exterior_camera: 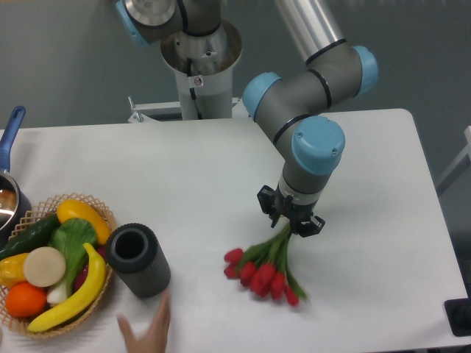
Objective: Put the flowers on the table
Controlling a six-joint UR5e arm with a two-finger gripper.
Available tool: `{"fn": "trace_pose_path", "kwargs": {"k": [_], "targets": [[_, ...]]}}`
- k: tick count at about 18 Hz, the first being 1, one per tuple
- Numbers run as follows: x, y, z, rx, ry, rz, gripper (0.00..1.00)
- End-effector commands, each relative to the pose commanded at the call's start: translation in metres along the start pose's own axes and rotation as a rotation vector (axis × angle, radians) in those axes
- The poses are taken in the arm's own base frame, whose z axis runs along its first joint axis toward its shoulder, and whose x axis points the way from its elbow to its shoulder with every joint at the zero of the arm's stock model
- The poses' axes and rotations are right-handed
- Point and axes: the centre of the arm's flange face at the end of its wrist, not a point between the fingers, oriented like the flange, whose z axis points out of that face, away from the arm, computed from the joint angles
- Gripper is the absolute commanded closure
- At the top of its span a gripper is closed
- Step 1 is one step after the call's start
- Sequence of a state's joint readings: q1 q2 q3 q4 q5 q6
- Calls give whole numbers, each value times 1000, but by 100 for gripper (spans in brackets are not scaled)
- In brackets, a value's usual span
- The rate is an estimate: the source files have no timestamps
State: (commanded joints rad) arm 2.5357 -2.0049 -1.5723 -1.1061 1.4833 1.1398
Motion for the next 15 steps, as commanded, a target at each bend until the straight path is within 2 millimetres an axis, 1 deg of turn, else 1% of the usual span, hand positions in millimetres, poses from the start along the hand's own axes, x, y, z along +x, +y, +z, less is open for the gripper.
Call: {"fn": "trace_pose_path", "kwargs": {"k": [3, 5, 6, 7, 8, 10, 13, 15], "targets": [[-1, 0, -5, 15, -44, -1, 0], [2, 5, -13, 13, -55, -9, 0], [3, 15, -14, 13, -52, -26, 0], [2, 28, -20, 13, -55, -47, 0], [4, 35, -23, 19, -52, -55, 0], [6, 35, -25, 19, -60, -47, 0], [-1, 32, -31, 26, -84, -43, 0], [1, 33, -28, 22, -77, -44, 0]]}}
